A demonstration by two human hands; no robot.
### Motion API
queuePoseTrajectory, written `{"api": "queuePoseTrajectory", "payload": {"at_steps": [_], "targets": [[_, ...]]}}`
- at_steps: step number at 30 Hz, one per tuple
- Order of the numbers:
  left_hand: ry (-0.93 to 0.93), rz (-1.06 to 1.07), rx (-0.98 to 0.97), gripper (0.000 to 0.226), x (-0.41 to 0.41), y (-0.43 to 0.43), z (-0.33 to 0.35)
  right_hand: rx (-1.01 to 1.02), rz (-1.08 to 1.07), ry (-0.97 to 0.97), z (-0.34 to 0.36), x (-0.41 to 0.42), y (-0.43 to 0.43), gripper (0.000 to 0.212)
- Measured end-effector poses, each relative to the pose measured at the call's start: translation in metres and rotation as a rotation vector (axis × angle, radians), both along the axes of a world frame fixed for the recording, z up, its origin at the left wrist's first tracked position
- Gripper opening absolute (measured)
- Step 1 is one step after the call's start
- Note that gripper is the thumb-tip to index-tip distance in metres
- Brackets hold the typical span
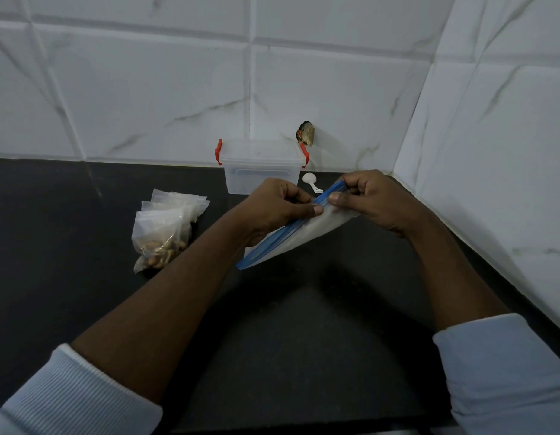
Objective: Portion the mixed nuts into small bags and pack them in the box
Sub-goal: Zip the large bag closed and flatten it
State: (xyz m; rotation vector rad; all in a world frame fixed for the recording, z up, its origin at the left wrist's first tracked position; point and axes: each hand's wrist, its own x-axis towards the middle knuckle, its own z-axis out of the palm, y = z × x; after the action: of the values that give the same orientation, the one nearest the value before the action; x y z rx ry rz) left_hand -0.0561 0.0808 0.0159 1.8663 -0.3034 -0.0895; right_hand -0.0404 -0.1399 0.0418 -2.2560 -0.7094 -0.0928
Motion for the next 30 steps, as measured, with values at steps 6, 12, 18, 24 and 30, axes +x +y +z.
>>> {"api": "queuePoseTrajectory", "payload": {"at_steps": [6,12,18,24,30], "targets": [[0.004,0.004,0.029,0.005,0.0015,-0.0008,-0.0015,0.023,0.004,-0.002,-0.0002,-0.0007,-0.0002,0.009],[-0.041,0.012,0.048,0.012,0.0020,-0.0051,-0.0016,0.025,0.003,-0.029,-0.0021,0.0002,0.0033,0.010],[-0.024,0.034,0.043,0.022,0.0021,-0.0037,0.0002,0.099,0.045,-0.033,-0.0035,0.0044,0.0007,0.012],[-0.104,0.036,0.077,0.019,-0.0023,-0.0079,-0.0020,0.071,0.051,-0.044,-0.0036,0.0040,0.0015,0.013],[-0.048,0.021,0.104,0.018,-0.0016,-0.0033,0.0018,-0.020,0.017,-0.089,-0.0039,0.0058,-0.0002,0.013]]}}
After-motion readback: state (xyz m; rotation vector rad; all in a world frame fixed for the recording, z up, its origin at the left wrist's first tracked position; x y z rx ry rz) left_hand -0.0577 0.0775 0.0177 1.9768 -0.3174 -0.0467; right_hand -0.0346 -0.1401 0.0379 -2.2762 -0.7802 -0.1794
